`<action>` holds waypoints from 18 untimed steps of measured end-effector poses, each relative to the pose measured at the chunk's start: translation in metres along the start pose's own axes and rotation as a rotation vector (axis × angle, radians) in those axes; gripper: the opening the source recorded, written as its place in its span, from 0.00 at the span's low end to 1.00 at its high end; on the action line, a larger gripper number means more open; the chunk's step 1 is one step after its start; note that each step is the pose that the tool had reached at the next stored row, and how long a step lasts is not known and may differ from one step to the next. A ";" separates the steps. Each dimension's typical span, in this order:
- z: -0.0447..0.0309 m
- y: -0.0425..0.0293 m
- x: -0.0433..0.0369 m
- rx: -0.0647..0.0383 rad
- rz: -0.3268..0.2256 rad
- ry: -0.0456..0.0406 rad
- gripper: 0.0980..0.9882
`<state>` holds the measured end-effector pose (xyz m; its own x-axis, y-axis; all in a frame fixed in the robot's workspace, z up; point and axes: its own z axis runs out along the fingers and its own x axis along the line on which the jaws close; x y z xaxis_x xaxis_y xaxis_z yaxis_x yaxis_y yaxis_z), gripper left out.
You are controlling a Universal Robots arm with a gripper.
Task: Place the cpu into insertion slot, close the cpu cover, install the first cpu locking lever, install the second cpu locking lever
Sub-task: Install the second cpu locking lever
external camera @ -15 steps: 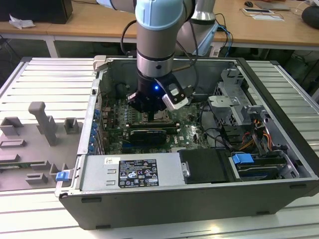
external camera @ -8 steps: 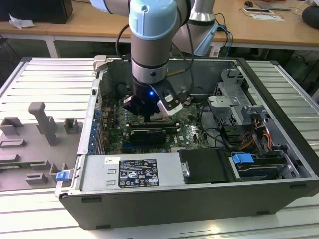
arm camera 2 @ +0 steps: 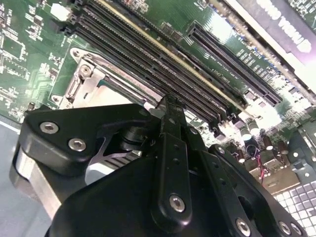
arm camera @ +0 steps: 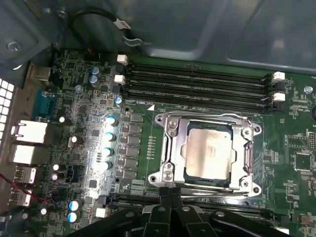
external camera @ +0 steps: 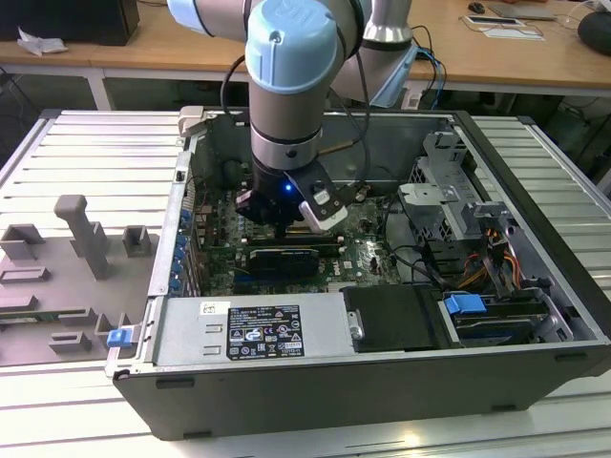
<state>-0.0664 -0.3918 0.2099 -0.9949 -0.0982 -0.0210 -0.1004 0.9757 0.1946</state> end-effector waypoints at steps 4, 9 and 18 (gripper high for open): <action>0.0044 -0.0022 0.0018 -0.008 -0.002 -0.0018 0.01; 0.0069 -0.0026 0.0060 -0.036 -0.005 -0.0045 0.01; 0.0114 0.0030 0.0110 -0.048 -0.007 -0.0053 0.01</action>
<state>-0.0776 -0.3878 0.1990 -0.9942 -0.1040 -0.0277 -0.1076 0.9645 0.2411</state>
